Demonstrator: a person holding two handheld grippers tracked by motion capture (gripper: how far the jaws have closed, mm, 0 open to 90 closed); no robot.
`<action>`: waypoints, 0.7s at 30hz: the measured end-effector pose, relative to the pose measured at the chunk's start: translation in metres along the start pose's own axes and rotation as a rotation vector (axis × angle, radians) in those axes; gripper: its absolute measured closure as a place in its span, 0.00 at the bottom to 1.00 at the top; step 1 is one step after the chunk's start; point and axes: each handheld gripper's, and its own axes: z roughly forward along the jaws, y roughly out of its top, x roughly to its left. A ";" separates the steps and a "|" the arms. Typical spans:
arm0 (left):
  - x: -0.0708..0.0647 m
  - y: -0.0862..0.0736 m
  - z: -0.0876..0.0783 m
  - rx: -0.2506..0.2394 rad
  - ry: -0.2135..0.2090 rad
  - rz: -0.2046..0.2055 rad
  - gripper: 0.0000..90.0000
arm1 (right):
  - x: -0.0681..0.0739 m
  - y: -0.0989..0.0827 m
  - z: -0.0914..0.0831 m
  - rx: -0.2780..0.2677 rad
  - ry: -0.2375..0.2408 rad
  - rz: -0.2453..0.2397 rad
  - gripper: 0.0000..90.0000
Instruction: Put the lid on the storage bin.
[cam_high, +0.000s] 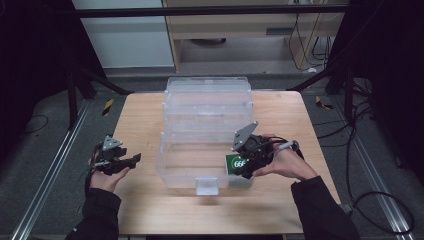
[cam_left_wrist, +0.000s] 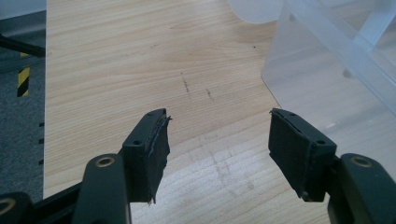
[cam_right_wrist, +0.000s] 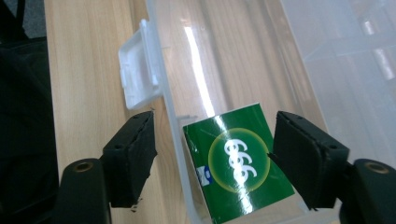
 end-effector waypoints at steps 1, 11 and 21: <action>0.000 0.000 -0.001 -0.001 0.001 -0.001 0.42 | 0.000 0.001 0.000 -0.011 0.001 0.006 0.38; 0.000 0.003 -0.004 -0.019 0.006 0.000 0.44 | 0.006 0.002 0.015 -0.020 0.026 0.016 0.43; 0.002 0.004 -0.008 -0.043 -0.012 -0.001 0.52 | 0.012 0.008 0.036 0.017 0.056 -0.003 0.47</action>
